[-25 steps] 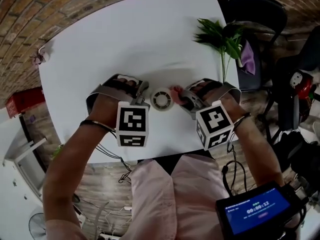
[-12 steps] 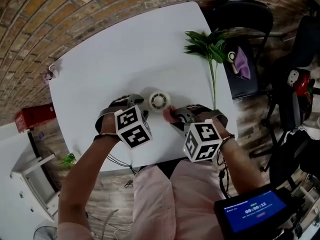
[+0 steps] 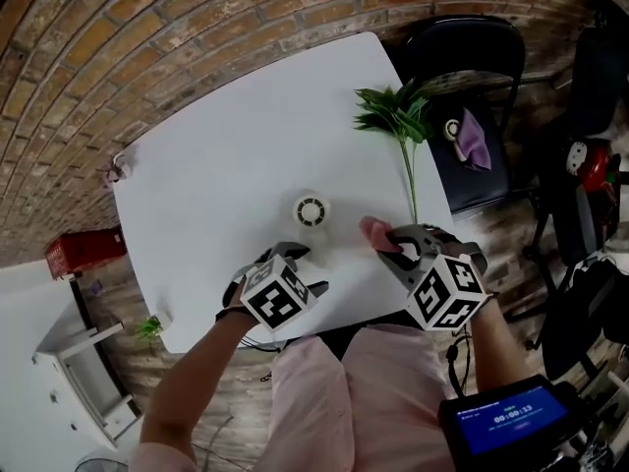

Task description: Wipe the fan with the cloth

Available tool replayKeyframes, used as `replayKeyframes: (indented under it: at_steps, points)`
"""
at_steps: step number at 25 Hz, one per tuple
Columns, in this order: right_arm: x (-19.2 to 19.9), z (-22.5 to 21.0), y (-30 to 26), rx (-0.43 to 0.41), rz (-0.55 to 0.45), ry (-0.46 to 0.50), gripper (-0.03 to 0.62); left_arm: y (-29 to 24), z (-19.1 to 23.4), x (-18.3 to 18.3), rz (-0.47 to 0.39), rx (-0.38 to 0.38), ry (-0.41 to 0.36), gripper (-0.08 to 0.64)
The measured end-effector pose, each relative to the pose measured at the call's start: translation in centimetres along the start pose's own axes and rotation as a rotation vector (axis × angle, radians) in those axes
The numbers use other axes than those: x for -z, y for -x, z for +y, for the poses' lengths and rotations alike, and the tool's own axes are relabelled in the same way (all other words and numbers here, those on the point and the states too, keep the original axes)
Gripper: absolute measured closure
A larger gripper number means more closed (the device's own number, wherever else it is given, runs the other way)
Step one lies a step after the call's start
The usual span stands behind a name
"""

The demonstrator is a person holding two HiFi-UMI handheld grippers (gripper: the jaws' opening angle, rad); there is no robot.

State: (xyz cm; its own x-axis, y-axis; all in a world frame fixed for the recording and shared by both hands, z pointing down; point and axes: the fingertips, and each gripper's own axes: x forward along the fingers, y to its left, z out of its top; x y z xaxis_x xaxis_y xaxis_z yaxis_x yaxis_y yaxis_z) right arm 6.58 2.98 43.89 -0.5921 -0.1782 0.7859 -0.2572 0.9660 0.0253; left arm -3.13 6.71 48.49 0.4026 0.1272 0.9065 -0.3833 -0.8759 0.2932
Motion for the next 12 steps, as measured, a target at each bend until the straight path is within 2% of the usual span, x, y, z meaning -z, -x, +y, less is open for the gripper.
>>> replayKeyframes:
  at_steps: [6,12]
  points:
    - [1.8,0.1,1.4,0.031,0.000,-0.057,0.545,-1.9,-0.9,-5.5,-0.089,0.014,-0.023,0.247]
    - [2.8,0.0,2.4,0.062,-0.013,-0.095,0.545,-1.3,-0.6,-8.5,-0.152,0.000,-0.041,0.241]
